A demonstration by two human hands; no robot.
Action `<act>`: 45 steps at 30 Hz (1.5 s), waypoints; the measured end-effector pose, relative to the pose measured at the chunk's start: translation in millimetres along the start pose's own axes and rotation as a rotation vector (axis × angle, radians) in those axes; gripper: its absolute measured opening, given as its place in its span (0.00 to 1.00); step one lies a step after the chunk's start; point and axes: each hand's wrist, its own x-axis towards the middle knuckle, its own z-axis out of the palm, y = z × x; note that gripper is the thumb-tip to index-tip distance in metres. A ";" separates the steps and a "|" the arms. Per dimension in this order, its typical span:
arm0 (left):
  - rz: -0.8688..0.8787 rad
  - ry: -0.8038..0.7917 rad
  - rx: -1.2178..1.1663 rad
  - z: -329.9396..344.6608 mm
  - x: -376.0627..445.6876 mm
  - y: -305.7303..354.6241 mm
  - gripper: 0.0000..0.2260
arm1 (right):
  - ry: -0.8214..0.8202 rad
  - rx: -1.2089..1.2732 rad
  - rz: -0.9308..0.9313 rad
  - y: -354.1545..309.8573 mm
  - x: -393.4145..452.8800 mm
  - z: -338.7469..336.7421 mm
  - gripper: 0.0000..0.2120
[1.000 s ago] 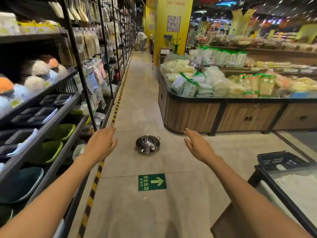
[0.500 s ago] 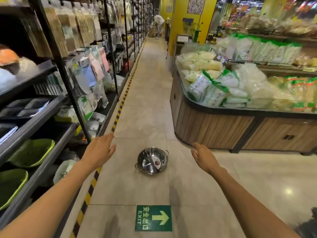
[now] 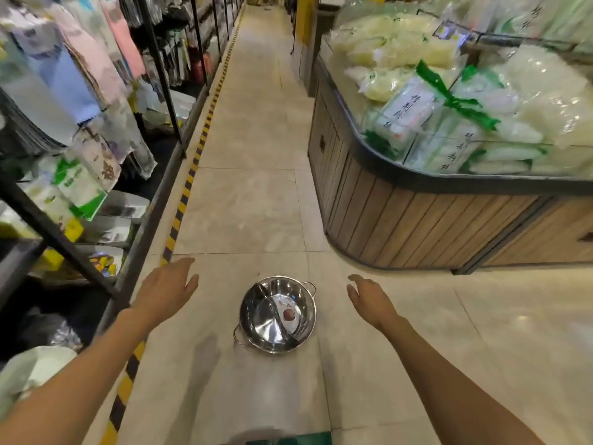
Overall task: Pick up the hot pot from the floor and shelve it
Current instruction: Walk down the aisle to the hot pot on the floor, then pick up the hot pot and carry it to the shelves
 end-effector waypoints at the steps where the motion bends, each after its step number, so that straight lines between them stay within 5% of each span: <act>1: -0.015 -0.024 -0.001 36.3 18.0 -8.8 0.19 | -0.006 -0.001 0.009 11.0 25.6 27.1 0.18; 12: -0.132 -0.165 -0.250 458.9 143.1 -98.7 0.26 | -0.003 0.043 0.067 156.5 241.2 356.7 0.21; 18: -0.182 -0.217 -0.416 589.1 168.2 -109.4 0.27 | 0.018 0.151 0.077 215.0 280.1 460.8 0.16; 25: -0.068 -0.124 -0.467 611.8 175.1 -96.9 0.17 | 0.073 0.241 0.033 223.9 283.8 475.7 0.19; 33: 0.010 -0.123 -0.464 606.0 184.0 -96.6 0.29 | 0.046 0.180 -0.026 229.7 285.1 472.0 0.27; 37: -0.001 -0.177 -0.439 595.2 186.8 -98.8 0.31 | -0.048 0.205 -0.055 217.8 279.2 454.4 0.55; 39: 0.001 -0.168 -0.441 586.8 185.8 -99.2 0.30 | -0.042 0.230 -0.065 217.1 277.9 447.1 0.60; 43: 0.069 -0.092 -0.528 532.5 176.7 -93.0 0.40 | -0.008 0.213 -0.096 197.0 270.4 411.9 0.34; 45: 0.047 -0.079 -0.545 489.6 173.6 -89.0 0.37 | 0.009 0.201 -0.106 180.5 266.3 378.8 0.30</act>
